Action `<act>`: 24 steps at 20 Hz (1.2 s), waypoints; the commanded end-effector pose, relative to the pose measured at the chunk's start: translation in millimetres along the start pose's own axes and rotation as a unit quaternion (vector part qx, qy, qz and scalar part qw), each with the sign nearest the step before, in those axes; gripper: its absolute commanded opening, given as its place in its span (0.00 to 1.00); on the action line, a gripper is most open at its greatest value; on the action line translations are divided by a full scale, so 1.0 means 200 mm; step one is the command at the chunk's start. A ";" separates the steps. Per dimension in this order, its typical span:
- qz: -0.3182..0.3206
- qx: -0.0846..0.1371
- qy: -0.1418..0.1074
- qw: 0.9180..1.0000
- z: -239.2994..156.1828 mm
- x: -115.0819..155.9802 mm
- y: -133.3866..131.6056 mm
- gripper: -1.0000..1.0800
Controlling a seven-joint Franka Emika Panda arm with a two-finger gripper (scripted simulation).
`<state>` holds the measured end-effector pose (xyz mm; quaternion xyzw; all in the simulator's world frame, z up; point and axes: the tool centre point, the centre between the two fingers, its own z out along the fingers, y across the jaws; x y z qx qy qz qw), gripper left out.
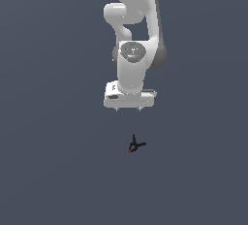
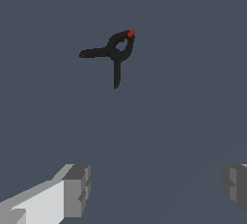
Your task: Pick up the object and move it to a goal position.
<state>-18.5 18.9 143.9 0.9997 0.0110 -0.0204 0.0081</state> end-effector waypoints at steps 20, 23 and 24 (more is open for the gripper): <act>0.001 0.004 -0.005 1.000 0.01 0.03 -0.10 0.96; 0.019 0.005 -0.004 1.000 0.03 0.06 -0.10 0.96; 0.026 0.006 -0.003 1.000 0.03 0.07 -0.10 0.96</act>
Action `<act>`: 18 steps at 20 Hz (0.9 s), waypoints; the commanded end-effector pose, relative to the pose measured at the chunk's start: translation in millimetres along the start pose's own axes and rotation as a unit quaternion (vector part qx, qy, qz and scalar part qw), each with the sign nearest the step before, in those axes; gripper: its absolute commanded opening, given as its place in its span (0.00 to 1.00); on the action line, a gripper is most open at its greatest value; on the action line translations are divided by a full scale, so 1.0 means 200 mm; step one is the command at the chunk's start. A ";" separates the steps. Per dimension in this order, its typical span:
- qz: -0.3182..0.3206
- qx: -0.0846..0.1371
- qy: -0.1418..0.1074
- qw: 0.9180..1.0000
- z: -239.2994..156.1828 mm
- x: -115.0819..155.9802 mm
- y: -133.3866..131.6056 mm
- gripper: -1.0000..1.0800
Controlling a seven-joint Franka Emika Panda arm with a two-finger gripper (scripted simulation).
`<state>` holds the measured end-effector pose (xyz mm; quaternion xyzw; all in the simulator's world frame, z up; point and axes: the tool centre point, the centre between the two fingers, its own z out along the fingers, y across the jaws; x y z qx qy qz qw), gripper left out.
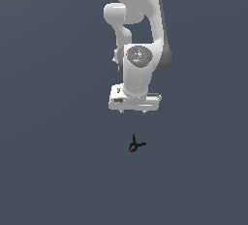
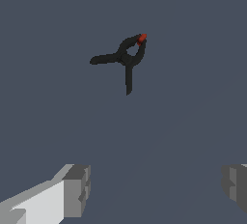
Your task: Pick up the object and move it to a goal position.
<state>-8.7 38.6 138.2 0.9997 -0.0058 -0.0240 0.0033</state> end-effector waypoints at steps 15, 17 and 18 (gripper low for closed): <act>0.190 0.007 0.011 0.982 0.17 0.31 -0.03 0.96; 0.217 0.008 0.012 0.976 0.19 0.35 -0.04 0.96; 0.230 0.008 0.013 0.973 0.21 0.37 -0.04 0.96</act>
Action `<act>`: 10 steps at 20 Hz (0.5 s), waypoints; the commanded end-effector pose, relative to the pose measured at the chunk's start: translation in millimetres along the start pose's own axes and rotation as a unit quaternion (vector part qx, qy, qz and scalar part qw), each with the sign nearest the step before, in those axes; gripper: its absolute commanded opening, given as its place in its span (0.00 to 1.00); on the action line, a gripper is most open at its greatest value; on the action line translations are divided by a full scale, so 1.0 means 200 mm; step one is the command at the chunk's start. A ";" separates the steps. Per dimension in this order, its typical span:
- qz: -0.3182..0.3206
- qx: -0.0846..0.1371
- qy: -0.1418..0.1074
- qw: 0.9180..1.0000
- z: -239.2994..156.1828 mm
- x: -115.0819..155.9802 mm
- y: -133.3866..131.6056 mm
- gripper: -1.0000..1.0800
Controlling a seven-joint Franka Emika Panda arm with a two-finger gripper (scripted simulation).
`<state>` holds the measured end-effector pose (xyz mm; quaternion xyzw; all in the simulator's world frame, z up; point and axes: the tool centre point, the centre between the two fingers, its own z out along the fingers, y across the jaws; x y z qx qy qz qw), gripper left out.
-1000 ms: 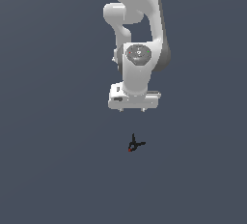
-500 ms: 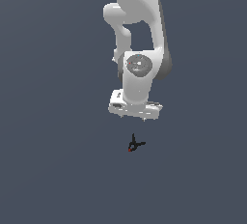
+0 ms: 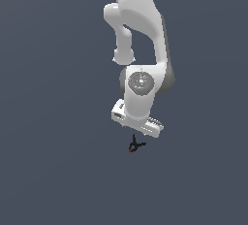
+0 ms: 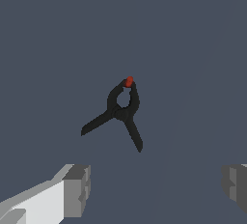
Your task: Pick up the object and move it to a goal position.
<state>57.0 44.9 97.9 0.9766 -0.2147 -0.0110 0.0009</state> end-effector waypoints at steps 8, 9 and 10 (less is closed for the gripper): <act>0.104 0.003 0.007 0.995 0.12 0.12 -0.08 0.96; 0.111 0.004 0.007 0.994 0.13 0.13 -0.09 0.96; 0.118 0.004 0.008 0.993 0.13 0.14 -0.09 0.96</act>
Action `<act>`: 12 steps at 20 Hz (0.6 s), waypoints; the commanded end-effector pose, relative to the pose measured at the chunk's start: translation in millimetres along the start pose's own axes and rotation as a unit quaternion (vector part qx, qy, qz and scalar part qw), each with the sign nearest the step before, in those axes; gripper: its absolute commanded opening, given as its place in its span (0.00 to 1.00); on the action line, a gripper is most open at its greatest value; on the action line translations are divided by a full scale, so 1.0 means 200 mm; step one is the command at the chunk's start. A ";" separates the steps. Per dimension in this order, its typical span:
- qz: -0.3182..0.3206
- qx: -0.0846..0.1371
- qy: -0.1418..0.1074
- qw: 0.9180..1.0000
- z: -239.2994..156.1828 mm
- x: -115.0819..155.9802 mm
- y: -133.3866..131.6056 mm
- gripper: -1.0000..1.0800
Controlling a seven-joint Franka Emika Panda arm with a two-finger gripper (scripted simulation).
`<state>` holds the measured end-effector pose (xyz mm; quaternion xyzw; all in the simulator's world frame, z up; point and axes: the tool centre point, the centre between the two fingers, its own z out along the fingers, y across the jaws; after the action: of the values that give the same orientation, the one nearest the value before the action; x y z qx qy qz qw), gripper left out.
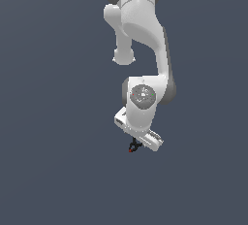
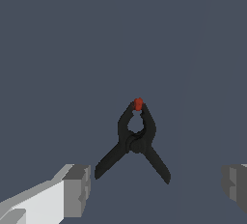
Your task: Pick up the object and move it to a goal position.
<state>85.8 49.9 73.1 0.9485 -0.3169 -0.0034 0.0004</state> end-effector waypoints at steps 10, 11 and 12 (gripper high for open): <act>0.037 0.001 0.003 0.999 0.05 0.03 -0.04 0.96; 0.037 0.001 0.003 0.999 0.05 0.03 -0.04 0.96; 0.037 0.001 0.003 0.999 0.05 0.03 -0.04 0.96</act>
<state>95.1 52.2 63.4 0.9361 -0.3518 -0.0003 0.0000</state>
